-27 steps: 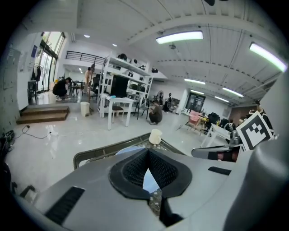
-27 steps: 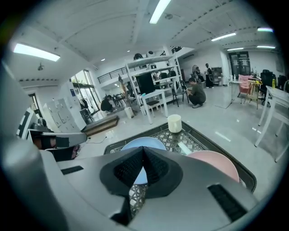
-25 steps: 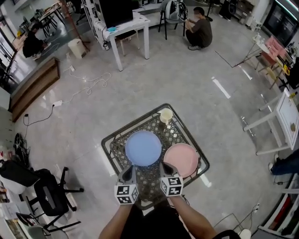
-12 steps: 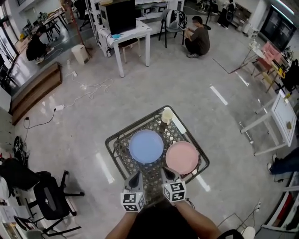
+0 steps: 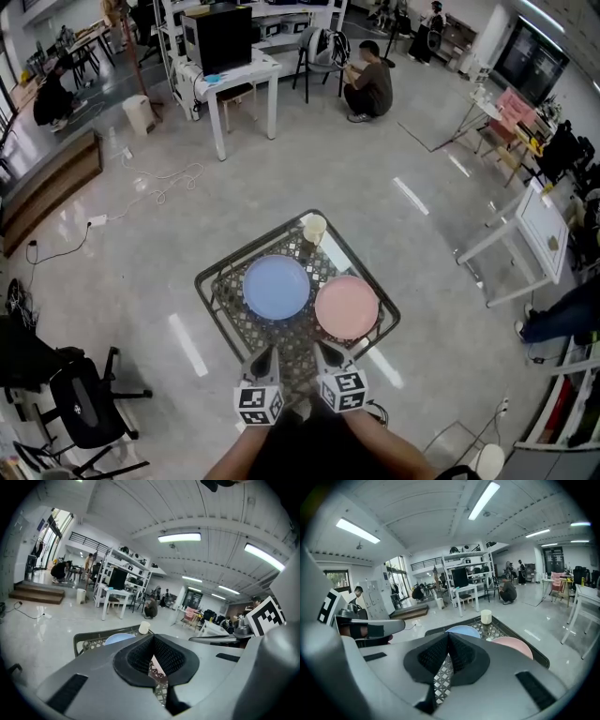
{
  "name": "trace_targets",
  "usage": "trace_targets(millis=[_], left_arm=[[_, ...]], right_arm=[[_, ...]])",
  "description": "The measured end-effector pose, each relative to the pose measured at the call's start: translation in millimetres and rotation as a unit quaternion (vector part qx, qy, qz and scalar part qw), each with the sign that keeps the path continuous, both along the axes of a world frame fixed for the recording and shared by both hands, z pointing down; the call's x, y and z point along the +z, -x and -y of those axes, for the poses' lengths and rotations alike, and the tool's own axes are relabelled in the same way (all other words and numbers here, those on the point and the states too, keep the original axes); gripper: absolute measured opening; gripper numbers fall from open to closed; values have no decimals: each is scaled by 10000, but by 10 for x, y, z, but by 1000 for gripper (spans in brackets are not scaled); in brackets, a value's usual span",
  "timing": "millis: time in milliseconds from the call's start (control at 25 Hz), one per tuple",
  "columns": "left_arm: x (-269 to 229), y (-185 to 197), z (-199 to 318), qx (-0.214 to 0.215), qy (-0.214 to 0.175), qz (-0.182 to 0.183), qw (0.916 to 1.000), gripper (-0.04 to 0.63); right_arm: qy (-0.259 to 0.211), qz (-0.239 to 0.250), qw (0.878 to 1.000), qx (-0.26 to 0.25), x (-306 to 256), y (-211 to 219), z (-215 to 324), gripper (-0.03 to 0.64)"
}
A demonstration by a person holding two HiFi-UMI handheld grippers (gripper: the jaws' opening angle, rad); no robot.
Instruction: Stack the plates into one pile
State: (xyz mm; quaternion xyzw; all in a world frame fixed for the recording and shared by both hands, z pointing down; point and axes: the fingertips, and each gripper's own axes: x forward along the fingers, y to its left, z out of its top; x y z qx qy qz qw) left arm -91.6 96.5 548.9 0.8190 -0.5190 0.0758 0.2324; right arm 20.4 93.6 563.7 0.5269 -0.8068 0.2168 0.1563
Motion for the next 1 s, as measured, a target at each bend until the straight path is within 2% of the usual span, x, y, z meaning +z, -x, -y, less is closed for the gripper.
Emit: trace_targets(millis=[240,440,760,1000], left_arm=[[45,-141,54,17,-33,62,10000,14],[143,-478,233,-118,93,65,9999,14],[280,-1245,681,-567,225,0,9981,14],[463,-1700,802,-1193,545,-124,9913,14]], right_arm=[[-136,147,9997,-148,-32,-142,119,9],[-152,217,9989,-387,14,-508,338,9],[-96,146,9951,-977,82,-1314,948,9],[136,63,9900,-1402,213,-1941,1251,9]])
